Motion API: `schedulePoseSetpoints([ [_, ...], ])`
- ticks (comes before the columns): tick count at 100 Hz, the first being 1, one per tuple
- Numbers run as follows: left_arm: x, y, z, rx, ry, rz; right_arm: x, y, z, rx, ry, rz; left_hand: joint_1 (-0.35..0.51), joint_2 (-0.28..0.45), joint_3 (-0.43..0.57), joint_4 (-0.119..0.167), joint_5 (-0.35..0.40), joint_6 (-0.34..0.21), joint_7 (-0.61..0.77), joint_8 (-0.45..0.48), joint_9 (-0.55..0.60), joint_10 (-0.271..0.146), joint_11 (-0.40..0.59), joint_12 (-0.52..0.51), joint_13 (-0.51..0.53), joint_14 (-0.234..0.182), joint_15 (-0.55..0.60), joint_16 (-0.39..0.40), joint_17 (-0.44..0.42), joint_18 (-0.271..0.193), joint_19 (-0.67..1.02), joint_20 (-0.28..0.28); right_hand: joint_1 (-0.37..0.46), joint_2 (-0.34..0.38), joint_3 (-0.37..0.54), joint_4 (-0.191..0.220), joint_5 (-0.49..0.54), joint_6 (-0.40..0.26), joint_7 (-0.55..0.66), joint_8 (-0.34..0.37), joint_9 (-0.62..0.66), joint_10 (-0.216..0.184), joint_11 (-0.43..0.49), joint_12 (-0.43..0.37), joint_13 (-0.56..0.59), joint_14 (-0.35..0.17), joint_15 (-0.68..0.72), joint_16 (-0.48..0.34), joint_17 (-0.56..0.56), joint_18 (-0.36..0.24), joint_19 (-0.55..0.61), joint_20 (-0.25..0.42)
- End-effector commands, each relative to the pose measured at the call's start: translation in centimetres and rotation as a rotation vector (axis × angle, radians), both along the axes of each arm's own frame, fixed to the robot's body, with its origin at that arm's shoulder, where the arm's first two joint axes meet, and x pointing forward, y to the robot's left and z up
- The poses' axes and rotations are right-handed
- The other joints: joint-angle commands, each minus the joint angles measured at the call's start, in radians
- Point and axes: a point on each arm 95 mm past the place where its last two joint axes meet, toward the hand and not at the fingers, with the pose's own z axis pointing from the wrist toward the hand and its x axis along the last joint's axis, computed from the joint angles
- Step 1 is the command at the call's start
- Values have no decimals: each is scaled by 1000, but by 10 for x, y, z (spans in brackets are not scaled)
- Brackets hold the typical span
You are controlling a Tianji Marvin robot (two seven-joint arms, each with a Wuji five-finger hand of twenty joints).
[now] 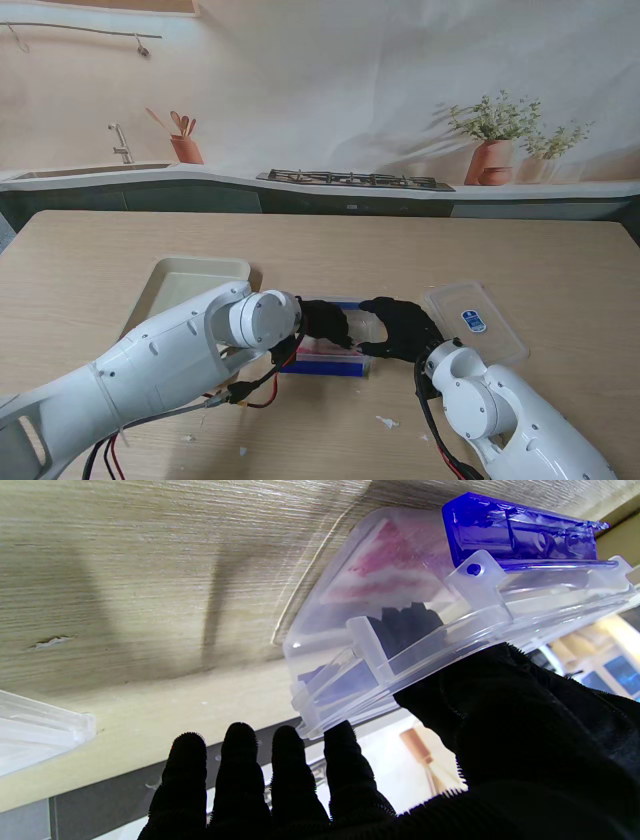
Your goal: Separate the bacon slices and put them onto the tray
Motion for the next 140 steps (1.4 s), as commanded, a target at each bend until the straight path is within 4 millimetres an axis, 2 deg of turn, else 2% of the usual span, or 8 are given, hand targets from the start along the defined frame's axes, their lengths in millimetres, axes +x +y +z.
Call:
schedulePoseSetpoints([
  [1, -7, -1, -8, 8, 47, 1, -3, 5, -3, 5, 18, 11, -12, 12, -8, -34, 8, 27, 19, 11, 24, 22, 44, 39, 42, 45, -1, 1, 1, 28, 48, 24, 14, 17, -14, 26, -23, 14, 1, -5, -12, -33, 4, 0, -24, -29, 3, 5, 0, 0, -27, 25],
  [33, -9, 1, -1, -1, 41, 10, -3, 5, -3, 4, 19, 10, -14, 1, 0, -34, 9, 33, 22, 13, 50, -10, 133, 182, 69, 41, 107, 96, -12, 25, 36, 21, 12, 16, -13, 26, -23, 15, 1, -5, -12, -32, 5, 0, -24, -29, 3, 5, -1, -1, -27, 24],
  [48, -9, 3, 2, -9, 40, 26, -3, 5, -3, 4, 21, 11, -14, -7, 4, -34, 8, 37, 16, 10, 57, -17, 151, 219, 76, 39, 130, 118, -29, 24, 22, 15, 12, 16, -13, 26, -23, 15, 1, -5, -12, -32, 4, 0, -24, -28, 3, 5, -1, -1, -27, 24],
  [68, -9, 4, 5, -25, 52, 46, -3, 6, -4, 2, 23, 12, -15, -14, 13, -35, 17, 35, 9, 5, 73, -35, 217, 330, 84, 33, 186, 173, -53, 19, -7, 7, 13, 15, -13, 26, -23, 14, 2, -5, -12, -32, 5, 0, -24, -28, 3, 5, -1, 0, -27, 24],
  [84, -9, 4, 8, -25, 56, 48, -3, 6, -4, 1, 23, 11, -5, -15, 21, -34, 75, 21, 50, 25, 130, -47, 267, 414, 114, 33, 226, 208, -62, 19, -24, 4, 13, 16, -12, 26, -23, 13, 1, -5, -13, -32, 4, 0, -24, -29, 3, 5, -1, -1, -27, 24],
  [105, -9, 4, 9, -29, 74, 56, -3, 6, -4, 1, 25, 9, 5, -13, 28, -33, 134, 13, 95, 45, 191, -51, 281, 437, 158, 34, 241, 216, -62, 18, -31, 0, 13, 15, -12, 26, -23, 15, 2, -5, -13, -33, 3, -1, -24, -28, 3, 5, -1, -1, -27, 24],
  [128, -8, 5, 9, -3, 63, 43, -3, 6, -4, 2, 24, 8, 30, -10, 45, -35, 142, -35, 256, 139, 238, -84, 305, 479, 189, 20, 255, 229, -62, 19, -33, -5, 13, 16, -12, 26, -23, 13, 2, -5, -12, -32, 3, 0, -24, -28, 3, 5, 0, -1, -27, 24],
  [140, -7, 5, 8, 11, 44, 31, -3, 6, -4, 2, 25, 8, 60, -21, 54, -41, 137, -74, 283, 158, 232, -107, 298, 474, 185, 6, 246, 223, -59, 13, -28, -2, 13, 16, -12, 26, -23, 14, 2, -5, -12, -32, 3, -1, -24, -27, 3, 5, 0, 0, -27, 24],
])
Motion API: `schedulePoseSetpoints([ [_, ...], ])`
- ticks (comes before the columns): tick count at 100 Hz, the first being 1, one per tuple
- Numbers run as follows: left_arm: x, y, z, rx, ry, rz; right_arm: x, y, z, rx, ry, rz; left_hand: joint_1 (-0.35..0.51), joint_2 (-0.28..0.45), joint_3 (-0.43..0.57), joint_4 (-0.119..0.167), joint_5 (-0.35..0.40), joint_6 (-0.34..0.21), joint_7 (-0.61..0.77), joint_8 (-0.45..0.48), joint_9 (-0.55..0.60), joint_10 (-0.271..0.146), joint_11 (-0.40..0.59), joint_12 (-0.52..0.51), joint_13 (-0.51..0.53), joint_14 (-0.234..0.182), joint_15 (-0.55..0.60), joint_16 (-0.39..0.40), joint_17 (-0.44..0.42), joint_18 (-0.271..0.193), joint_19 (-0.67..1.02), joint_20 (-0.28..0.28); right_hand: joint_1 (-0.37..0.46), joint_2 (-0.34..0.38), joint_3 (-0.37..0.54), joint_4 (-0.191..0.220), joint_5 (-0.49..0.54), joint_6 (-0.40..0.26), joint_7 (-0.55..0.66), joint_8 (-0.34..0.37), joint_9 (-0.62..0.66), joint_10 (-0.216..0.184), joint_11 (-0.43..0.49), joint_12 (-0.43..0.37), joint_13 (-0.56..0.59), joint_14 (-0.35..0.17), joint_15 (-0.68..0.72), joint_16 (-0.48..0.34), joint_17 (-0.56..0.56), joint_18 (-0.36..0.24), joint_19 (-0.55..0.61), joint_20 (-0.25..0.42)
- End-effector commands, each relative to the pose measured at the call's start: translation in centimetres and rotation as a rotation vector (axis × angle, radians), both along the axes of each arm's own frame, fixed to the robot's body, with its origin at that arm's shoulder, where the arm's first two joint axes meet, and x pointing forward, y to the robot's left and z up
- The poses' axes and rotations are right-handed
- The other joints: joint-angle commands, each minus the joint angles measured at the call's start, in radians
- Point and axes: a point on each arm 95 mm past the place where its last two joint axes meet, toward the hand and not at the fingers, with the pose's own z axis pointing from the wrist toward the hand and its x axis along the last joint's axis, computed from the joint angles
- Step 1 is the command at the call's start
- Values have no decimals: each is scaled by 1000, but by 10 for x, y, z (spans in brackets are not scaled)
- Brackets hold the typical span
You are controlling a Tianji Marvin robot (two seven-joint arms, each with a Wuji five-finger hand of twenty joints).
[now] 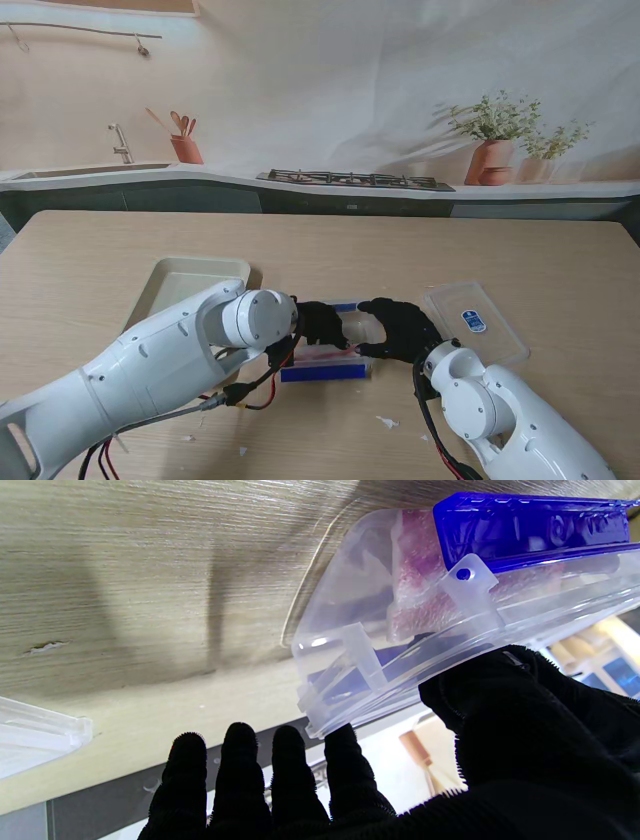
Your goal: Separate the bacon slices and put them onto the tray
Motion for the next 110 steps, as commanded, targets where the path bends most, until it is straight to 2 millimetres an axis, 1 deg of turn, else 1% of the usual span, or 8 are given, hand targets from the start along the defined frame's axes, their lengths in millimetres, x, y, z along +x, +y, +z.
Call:
schedulePoseSetpoints([
  [1, 0, -1, 0, 13, -1, -20, -3, 4, -3, 3, 20, 6, 39, -24, 11, -44, 2, -18, 39, 27, 34, -52, 27, 6, 28, -15, 17, 18, -11, 5, -3, -7, 13, 16, -12, 26, -23, 14, 7, -5, -12, -32, 3, -1, -25, -27, 3, 5, 0, 0, -27, 24],
  [11, 0, -1, -1, 18, -6, -28, -3, 4, -3, 3, 20, 6, 109, -74, 15, -73, 6, -61, 67, 36, 24, -59, 11, 11, 16, -22, -9, 0, -14, 1, -2, -5, 13, 15, -12, 26, -22, 14, 7, -5, -12, -33, 3, 0, -24, -28, 3, 5, 0, 0, -27, 24],
  [16, 0, -1, -2, 23, -9, -33, -3, 4, -3, 3, 20, 6, 152, -102, 16, -85, 7, -80, 93, 35, 35, -63, -20, 69, 17, -27, -14, -13, -12, -1, 0, -2, 12, 16, -12, 26, -22, 13, 7, -5, -12, -33, 4, 0, -24, -27, 4, 5, 0, 0, -27, 24],
  [36, 3, -1, -4, 69, -49, -107, -3, 4, -3, 2, 21, 8, 251, -195, 56, -101, -4, -145, 170, 34, 90, -103, -110, 130, 34, -70, -27, -38, 2, -7, 8, 6, 13, 15, -11, 26, -23, 14, 7, -5, -12, -32, 4, 0, -24, -28, 4, 6, 1, 0, -27, 24],
  [48, 3, -2, -5, 88, -62, -150, -3, 4, -3, 2, 21, 8, 245, -229, 87, -106, 9, -166, 210, 14, 129, -119, -150, 155, 52, -88, -35, -52, 5, -7, 8, 1, 14, 14, -10, 26, -23, 13, 7, -5, -12, -31, 4, 0, -24, -26, 4, 6, 1, 0, -27, 24],
  [69, 4, -2, -6, 99, -70, -171, -3, 3, -3, 4, 18, 7, 249, -235, 92, -110, 44, -186, 240, 19, 169, -132, -160, 158, 75, -95, -32, -55, 4, -7, 4, -4, 13, 13, -9, 26, -23, 13, 7, -5, -12, -33, 4, 0, -24, -27, 4, 6, 2, 0, -27, 24],
  [84, 4, -1, -4, 102, -104, -183, -3, 3, -3, 4, 18, 8, 288, -224, 87, -121, 85, -229, 319, 69, 224, -145, -151, 165, 107, -100, -28, -59, 11, -3, 7, -7, 13, 13, -8, 26, -24, 14, 7, -5, -12, -32, 4, 0, -24, -28, 4, 6, 2, 0, -27, 23],
  [110, 5, 2, 6, 109, -205, -224, -3, 3, -3, 4, 19, 9, 291, -228, 89, -124, 94, -236, 354, 110, 250, -144, -153, 167, 132, -100, -24, -61, 22, 4, 17, -7, 11, 14, -9, 26, -24, 14, 7, -6, -12, -32, 3, 0, -24, -28, 4, 6, 2, -1, -27, 23],
])
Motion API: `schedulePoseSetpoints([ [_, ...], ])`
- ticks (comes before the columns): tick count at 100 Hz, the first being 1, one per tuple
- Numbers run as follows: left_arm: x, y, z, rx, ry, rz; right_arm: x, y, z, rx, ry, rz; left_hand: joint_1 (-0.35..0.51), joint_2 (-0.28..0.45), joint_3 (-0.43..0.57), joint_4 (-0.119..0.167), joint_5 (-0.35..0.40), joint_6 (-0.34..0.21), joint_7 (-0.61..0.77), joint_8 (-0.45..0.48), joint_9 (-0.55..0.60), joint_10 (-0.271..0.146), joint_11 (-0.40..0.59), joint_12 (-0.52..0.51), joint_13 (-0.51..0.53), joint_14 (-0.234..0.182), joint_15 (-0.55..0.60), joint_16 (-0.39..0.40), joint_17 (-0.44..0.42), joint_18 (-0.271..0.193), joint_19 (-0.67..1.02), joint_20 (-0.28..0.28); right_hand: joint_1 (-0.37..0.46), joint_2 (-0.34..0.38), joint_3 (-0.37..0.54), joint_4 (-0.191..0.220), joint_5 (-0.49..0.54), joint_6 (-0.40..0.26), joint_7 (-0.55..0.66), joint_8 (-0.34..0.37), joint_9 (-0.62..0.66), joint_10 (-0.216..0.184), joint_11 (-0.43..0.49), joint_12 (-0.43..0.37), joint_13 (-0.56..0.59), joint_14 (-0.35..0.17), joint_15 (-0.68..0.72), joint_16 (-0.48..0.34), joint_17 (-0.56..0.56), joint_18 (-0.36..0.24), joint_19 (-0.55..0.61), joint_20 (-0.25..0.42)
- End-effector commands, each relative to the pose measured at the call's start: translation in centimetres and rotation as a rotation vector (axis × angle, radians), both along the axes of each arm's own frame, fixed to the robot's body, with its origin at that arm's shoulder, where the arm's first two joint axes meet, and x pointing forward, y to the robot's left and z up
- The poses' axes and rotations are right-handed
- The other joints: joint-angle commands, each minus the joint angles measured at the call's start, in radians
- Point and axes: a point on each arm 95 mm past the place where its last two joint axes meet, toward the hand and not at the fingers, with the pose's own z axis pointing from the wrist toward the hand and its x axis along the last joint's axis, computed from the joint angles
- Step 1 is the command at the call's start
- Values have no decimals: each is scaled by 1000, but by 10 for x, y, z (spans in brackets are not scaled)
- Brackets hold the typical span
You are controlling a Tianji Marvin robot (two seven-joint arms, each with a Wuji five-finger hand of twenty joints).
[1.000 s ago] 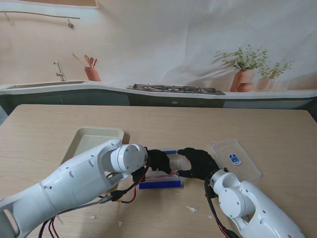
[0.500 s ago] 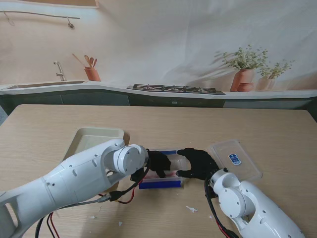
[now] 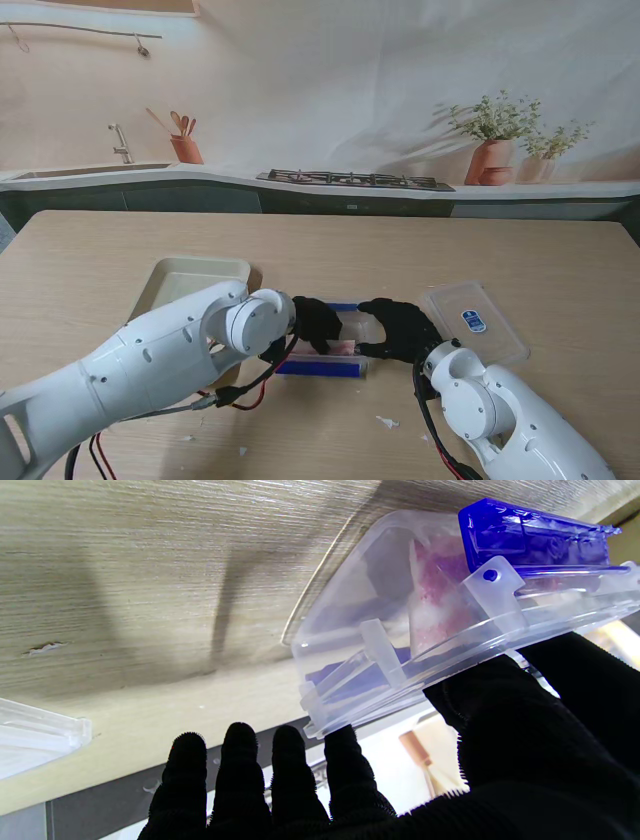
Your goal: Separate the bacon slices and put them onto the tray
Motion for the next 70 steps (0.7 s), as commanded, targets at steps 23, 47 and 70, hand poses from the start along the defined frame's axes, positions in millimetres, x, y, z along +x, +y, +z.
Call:
schedulePoseSetpoints([
  [23, -1, 3, 15, -27, -53, -16, -3, 4, -3, 4, 15, 12, 42, -20, 35, -42, 38, -52, 59, 33, 45, -22, 7, 21, 34, -11, 4, -10, -16, 5, 14, -4, 11, 12, 3, 26, -25, 14, -6, -6, -12, -33, 3, 0, -23, -28, 4, 5, 1, 0, -27, 23],
  [47, 0, 6, 23, -30, -88, -31, -3, 4, -3, 6, 14, 13, 38, -20, 43, -46, 32, -53, 68, 55, 44, -21, 4, 27, 31, -12, 3, -10, -18, 6, 12, -5, 11, 12, 3, 26, -25, 13, -6, -6, -12, -31, 3, 0, -24, -28, 4, 5, 2, 0, -27, 23],
  [70, 1, 9, 32, -26, -133, -63, -3, 4, -3, 5, 16, 12, 38, -18, 50, -47, 19, -48, 79, 93, 34, -19, -1, 33, 21, -15, -2, -10, -21, 4, 9, -8, 11, 12, 2, 26, -25, 12, -6, -6, -12, -31, 4, 0, -23, -27, 4, 6, 1, 2, -26, 24],
])
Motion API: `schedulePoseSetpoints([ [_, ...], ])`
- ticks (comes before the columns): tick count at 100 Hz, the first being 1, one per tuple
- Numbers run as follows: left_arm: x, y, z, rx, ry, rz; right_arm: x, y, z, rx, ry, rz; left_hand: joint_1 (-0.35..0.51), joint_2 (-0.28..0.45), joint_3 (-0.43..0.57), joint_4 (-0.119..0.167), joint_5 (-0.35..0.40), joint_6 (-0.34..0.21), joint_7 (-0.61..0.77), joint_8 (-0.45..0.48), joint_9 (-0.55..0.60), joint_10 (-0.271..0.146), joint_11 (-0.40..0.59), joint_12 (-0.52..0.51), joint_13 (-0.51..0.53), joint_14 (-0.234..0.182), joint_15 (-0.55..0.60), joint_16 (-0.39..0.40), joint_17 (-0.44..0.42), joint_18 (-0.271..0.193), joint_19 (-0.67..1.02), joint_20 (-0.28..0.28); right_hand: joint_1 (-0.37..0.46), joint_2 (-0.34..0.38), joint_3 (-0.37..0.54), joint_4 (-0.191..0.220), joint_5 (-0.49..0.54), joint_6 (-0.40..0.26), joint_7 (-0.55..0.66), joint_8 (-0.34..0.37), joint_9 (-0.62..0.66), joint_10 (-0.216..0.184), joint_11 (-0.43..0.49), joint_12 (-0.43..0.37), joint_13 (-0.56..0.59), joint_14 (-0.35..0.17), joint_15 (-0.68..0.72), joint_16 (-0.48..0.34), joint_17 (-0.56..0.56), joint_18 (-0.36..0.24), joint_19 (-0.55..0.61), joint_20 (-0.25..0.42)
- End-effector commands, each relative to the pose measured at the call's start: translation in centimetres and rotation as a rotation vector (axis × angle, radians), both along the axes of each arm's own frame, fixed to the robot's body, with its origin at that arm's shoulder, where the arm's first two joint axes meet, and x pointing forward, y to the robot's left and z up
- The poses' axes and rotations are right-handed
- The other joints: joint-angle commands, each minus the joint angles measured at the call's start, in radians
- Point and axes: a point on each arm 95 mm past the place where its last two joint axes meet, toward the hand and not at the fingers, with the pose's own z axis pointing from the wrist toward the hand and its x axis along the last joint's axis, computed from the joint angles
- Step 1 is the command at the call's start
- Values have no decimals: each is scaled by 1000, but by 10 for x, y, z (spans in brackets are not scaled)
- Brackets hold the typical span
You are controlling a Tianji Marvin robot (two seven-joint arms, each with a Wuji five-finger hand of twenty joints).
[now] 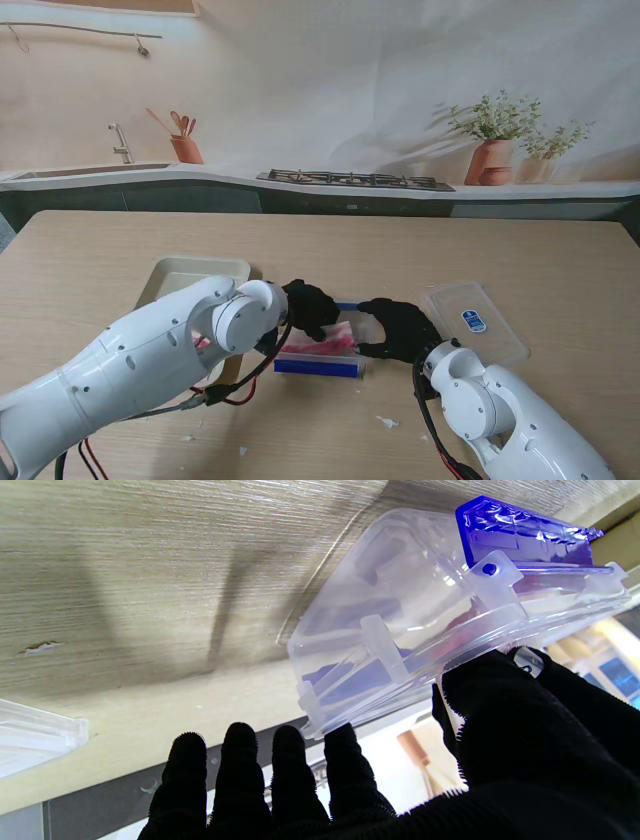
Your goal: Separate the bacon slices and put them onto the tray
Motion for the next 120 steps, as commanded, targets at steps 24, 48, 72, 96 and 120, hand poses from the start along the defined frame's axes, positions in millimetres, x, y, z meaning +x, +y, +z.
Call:
schedulePoseSetpoints([
  [24, -1, 1, 8, -31, -51, -33, -3, 4, -3, 5, 17, 8, 32, 6, 55, -31, -12, -33, 80, 102, 2, -18, 1, 38, -15, -25, -13, -9, -26, -2, -1, -8, 12, 9, 3, 26, -26, 12, -7, -6, -12, -32, 3, 0, -24, -28, 4, 5, 2, 1, -26, 24],
  [48, -2, 3, 13, -96, -105, -27, -3, 4, -3, 6, 16, 6, 46, 40, 21, -46, -47, -39, 85, 162, -23, -37, -47, 4, -39, -43, -51, -32, -27, -5, 11, 1, 12, 10, 2, 26, -26, 13, -7, -6, -12, -32, 3, -1, -24, -28, 3, 5, 3, 1, -25, 24],
  [72, -2, 6, 20, -168, -173, -7, -3, 4, -3, 6, 17, 4, 81, 59, -5, -64, -62, 3, 101, 178, 14, 2, -175, -119, 5, -15, -78, -74, 4, 25, 33, 10, 12, 11, 2, 26, -26, 13, -8, -6, -12, -32, 3, -1, -24, -29, 4, 5, 3, 0, -25, 24],
  [96, 0, 7, 28, -264, -252, 1, -3, 4, -3, 5, 18, 4, 97, 59, -1, -79, -79, 34, 147, 165, 60, 49, -121, -178, 95, 6, -48, -79, 61, 47, 74, 35, 12, 12, 1, 26, -27, 14, -8, -6, -12, -32, 3, -1, -25, -29, 3, 5, 3, 0, -25, 24],
  [120, 0, 10, 24, -371, -253, 65, -3, 4, -3, 5, 17, 3, 135, 73, -28, -83, -101, 72, 170, 169, 72, 90, 13, -141, 122, 29, 36, -15, 90, 66, 94, 54, 12, 11, 0, 26, -26, 13, -7, -6, -13, -32, 2, -1, -24, -30, 3, 5, 3, 0, -25, 24],
])
